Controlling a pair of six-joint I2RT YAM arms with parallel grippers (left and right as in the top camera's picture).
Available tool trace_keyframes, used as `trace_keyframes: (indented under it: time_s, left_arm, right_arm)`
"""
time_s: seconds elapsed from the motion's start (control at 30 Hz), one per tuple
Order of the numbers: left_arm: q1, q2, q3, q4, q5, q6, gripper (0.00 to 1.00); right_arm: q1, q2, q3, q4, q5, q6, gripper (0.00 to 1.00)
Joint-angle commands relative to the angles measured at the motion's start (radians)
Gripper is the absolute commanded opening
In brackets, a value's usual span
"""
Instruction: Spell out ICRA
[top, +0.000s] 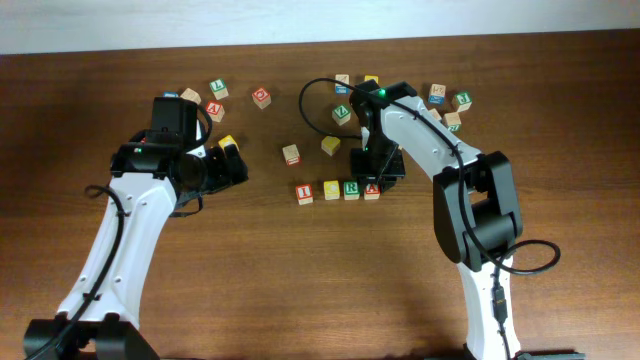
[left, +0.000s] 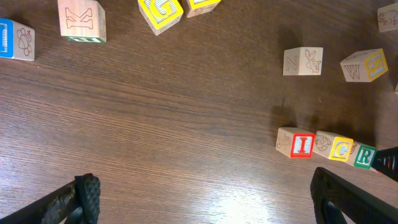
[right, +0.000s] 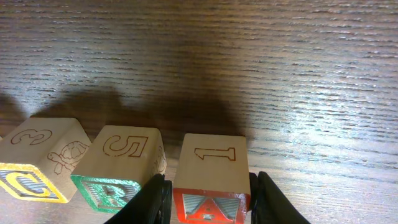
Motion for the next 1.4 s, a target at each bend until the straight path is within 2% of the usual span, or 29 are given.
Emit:
trace_keyframes:
  time_s: [0.0, 0.2, 0.3, 0.4, 0.53, 0.63, 0.83, 0.93, 0.97, 1.03, 1.07, 1.1, 1.17, 1.2, 1.23, 1.3, 1.37]
  left_arm:
    - [-0.003, 0.006, 0.004, 0.001, -0.01, -0.008, 0.99]
    - [-0.003, 0.006, 0.004, 0.001, -0.01, -0.008, 0.99]
    - [-0.003, 0.006, 0.004, 0.001, -0.01, -0.008, 0.99]
    - [-0.003, 0.006, 0.004, 0.001, -0.01, -0.008, 0.99]
    - [-0.003, 0.006, 0.004, 0.001, -0.01, -0.008, 0.99]
    - [-0.003, 0.006, 0.004, 0.001, -0.01, -0.009, 0.99]
    - [-0.003, 0.006, 0.004, 0.002, -0.002, -0.013, 0.99]
    - [-0.003, 0.006, 0.004, 0.0, 0.009, -0.021, 0.99]
    - [-0.003, 0.006, 0.004, -0.026, 0.015, -0.021, 0.99]
    - [-0.003, 0.006, 0.004, -0.024, 0.13, -0.023, 0.99]
    - [-0.013, 0.006, 0.004, -0.007, 0.221, 0.024, 0.99]
    - [-0.03, 0.006, 0.004, 0.013, 0.241, 0.066, 0.99]
    - [-0.068, 0.008, 0.004, 0.036, 0.218, 0.067, 0.99]
    - [-0.084, 0.01, 0.004, 0.047, 0.214, 0.067, 0.79]
    - [-0.094, 0.014, 0.004, 0.055, 0.185, 0.067, 0.38]
    - [-0.099, 0.04, 0.004, 0.066, 0.113, 0.067, 0.32]
    - [-0.099, 0.083, 0.004, 0.086, 0.113, 0.067, 0.13]
  right_arm:
    - [0.005, -0.013, -0.009, 0.003, -0.024, 0.013, 0.31]
    - [0.003, -0.013, -0.008, 0.003, -0.027, 0.013, 0.31]
    - [0.003, -0.013, 0.047, -0.038, -0.027, 0.013, 0.32]
    - [-0.002, -0.013, 0.168, -0.13, 0.011, 0.01, 0.45]
    - [-0.039, -0.02, 0.39, -0.306, 0.011, -0.047, 0.45]
    - [-0.083, -0.143, 0.557, -0.432, 0.084, -0.053, 0.45]
    - [-0.089, -0.57, 0.561, -0.432, 0.114, -0.142, 0.57]
    - [-0.089, -0.707, 0.51, -0.432, 0.121, -0.147, 0.6]
    - [-0.089, -0.753, 0.47, -0.432, 0.137, -0.147, 0.74]
    - [-0.089, -0.802, 0.393, -0.432, 0.169, -0.146, 0.8]
    - [-0.089, -0.815, 0.346, -0.432, 0.193, -0.146, 0.8]
    - [-0.089, -0.815, 0.305, -0.426, 0.214, -0.146, 0.8]
    - [-0.089, -0.805, 0.211, -0.36, 0.254, -0.146, 0.82]
    - [-0.092, -0.795, 0.143, -0.285, 0.261, -0.146, 0.84]
    - [-0.106, -0.781, 0.088, -0.224, 0.26, -0.146, 0.84]
    - [-0.156, -0.728, -0.007, -0.136, 0.236, -0.146, 0.84]
    - [-0.202, -0.659, -0.07, -0.07, 0.16, -0.146, 0.71]
